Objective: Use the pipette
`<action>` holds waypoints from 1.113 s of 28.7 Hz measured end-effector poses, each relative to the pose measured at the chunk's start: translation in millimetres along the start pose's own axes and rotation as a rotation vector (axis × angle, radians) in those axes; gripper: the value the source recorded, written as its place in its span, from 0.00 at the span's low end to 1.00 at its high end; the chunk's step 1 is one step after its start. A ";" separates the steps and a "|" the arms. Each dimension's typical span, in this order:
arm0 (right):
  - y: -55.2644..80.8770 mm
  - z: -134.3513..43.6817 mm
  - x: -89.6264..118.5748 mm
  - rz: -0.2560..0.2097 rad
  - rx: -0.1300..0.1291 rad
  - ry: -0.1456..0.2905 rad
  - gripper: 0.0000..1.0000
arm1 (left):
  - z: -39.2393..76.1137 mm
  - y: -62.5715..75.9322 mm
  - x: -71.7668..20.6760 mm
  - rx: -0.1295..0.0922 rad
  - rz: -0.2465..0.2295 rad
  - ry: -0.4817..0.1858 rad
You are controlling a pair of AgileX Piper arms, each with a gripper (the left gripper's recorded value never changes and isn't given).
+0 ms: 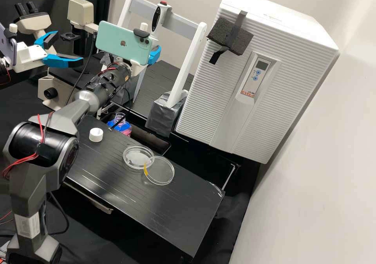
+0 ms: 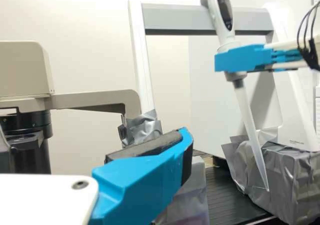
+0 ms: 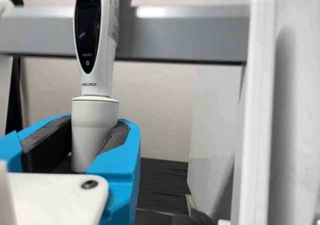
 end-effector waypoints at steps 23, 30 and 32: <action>-36.3 11.3 -49.4 0.041 0.063 0.029 0.00 | 3.0 -23.8 -9.6 -0.042 -0.087 -0.017; -31.1 15.1 -64.6 0.091 0.080 0.041 0.00 | 15.4 -40.0 -21.7 -0.032 -0.155 -0.073; -28.5 15.2 -66.6 0.124 0.079 0.052 0.00 | 17.6 -43.8 -24.9 -0.027 -0.172 -0.086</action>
